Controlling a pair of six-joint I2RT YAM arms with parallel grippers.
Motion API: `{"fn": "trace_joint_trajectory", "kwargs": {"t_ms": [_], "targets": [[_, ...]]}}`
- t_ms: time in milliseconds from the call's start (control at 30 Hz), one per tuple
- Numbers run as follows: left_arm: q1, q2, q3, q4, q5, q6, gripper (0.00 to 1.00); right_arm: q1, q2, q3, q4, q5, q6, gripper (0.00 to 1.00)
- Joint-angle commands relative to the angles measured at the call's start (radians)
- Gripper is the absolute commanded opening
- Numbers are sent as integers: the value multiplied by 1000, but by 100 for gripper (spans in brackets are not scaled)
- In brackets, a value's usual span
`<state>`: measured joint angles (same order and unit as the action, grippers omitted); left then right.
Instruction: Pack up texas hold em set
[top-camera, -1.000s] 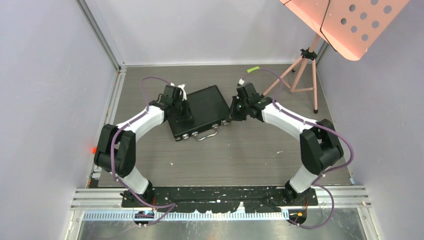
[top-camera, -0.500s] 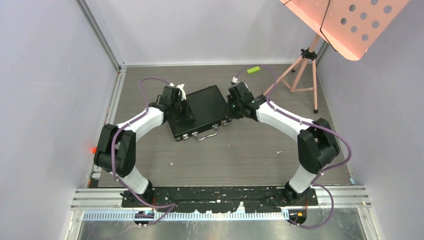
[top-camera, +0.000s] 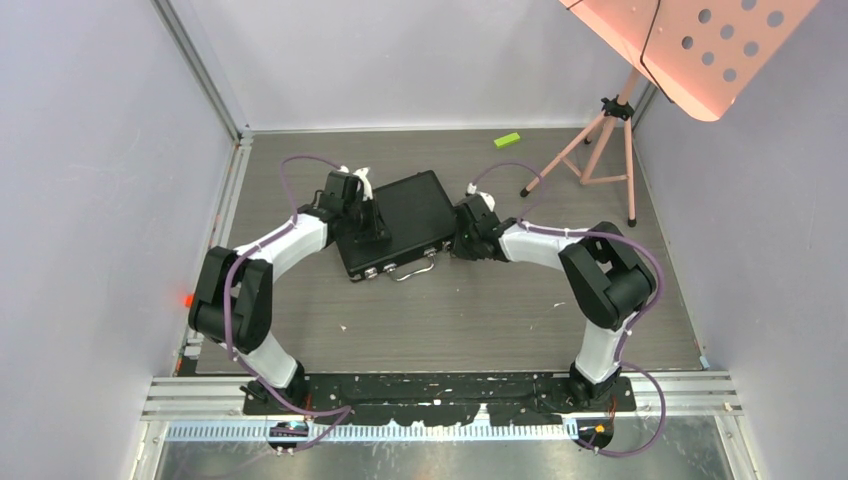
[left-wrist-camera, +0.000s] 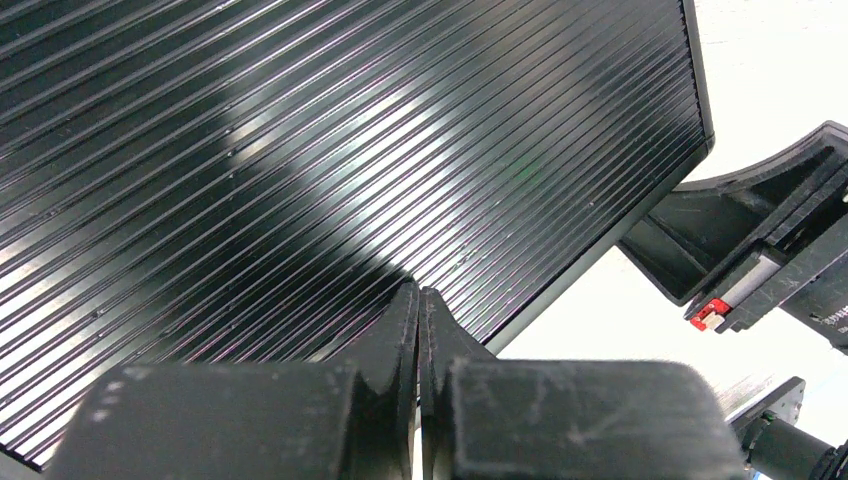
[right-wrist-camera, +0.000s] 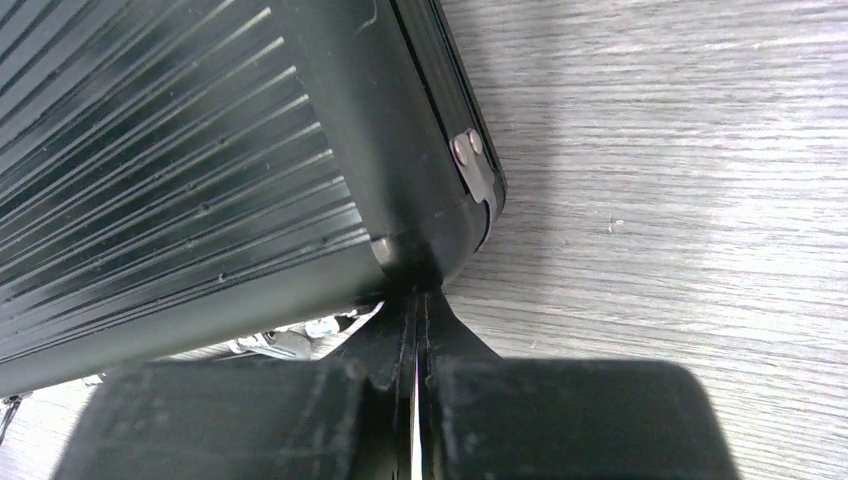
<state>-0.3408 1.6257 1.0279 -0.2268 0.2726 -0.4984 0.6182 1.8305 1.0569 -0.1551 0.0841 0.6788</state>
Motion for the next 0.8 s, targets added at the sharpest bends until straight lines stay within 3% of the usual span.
{"fn": "trace_joint_trajectory", "kwargs": {"t_ms": [0, 233, 467, 767], "targets": [[0, -3, -16, -22, -22, 1, 0, 8, -80, -130, 140, 66, -7, 1], [-11, -125, -43, -72, -58, 0, 0, 8, -244, -264, 226, 41, -54, 1], [-17, -262, -105, -125, -102, 18, 0, 18, -251, -35, 100, -121, -109, 1], [-17, -282, -97, -157, -130, 21, 0, 77, 13, 260, -16, -168, -105, 1]]}}
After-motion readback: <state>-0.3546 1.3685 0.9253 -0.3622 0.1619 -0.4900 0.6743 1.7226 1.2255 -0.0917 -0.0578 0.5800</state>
